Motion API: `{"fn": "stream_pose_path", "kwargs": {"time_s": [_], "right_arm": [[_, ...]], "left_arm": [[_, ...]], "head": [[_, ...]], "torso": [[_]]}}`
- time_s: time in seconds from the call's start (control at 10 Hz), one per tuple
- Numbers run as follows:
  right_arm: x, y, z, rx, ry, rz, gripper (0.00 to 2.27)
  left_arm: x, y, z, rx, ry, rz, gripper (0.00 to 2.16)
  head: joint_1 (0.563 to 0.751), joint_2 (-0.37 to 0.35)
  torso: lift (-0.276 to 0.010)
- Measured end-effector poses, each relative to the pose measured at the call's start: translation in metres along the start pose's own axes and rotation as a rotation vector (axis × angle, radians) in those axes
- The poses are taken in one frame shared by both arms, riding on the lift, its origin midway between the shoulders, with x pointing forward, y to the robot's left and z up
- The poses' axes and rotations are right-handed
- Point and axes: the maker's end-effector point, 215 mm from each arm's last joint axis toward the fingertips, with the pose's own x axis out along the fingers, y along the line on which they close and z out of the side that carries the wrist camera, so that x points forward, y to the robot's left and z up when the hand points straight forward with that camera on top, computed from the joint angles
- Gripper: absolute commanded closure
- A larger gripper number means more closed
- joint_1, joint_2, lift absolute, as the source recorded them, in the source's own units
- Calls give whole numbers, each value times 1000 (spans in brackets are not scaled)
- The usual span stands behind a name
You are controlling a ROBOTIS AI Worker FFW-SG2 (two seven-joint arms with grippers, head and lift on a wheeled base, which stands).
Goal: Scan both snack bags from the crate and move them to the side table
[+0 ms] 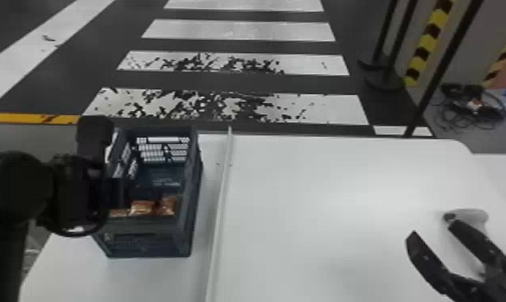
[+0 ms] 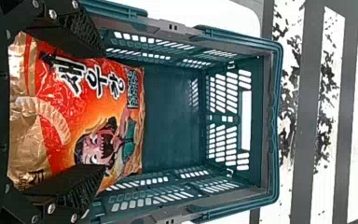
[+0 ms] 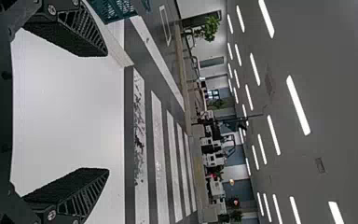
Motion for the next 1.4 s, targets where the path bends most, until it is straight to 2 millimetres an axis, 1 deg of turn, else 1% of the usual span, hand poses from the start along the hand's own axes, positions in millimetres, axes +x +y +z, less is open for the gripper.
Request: {"fn": "stream_pose_path", "kwargs": {"time_s": [0.1,0.3,0.4,0.5,0.6,0.7,0.9,1.0,1.2,1.4], "right_arm": [[0,1,1,1,-1,1,113],[-1,1,1,7,-4,1,113],[-1,2,1,9,-7,1,113],[-2,3,2,12,-12,1,113],[-2,3,4,14,-21,0,113],[-2,4,7,14,-29,1,113],[-3,2,10,21,-41,-3,113],[-3,1,11,24,-49,-6,113],[-6,-2,14,24,-63,-13,113],[-9,-5,16,21,-75,-21,113]], "left_arm": [[2,-3,-3,-7,9,-7,302],[10,-6,-12,-20,36,-13,346],[15,-5,-19,-26,55,-9,630],[20,-2,-24,-28,72,0,1085],[21,1,-27,-29,79,12,1625],[22,4,-28,-30,82,27,1767],[26,4,-30,-45,96,12,1895],[29,5,-36,-51,111,10,1976],[33,1,-44,-56,127,-1,2030],[32,-5,-45,-58,123,-13,2040]], "head": [[695,19],[695,14],[695,15],[695,17],[695,21],[695,26],[695,25],[695,24],[695,15],[695,3]], "torso": [[-95],[-95],[-95],[-95],[-95],[-95],[-95],[-95],[-95],[-95]]}}
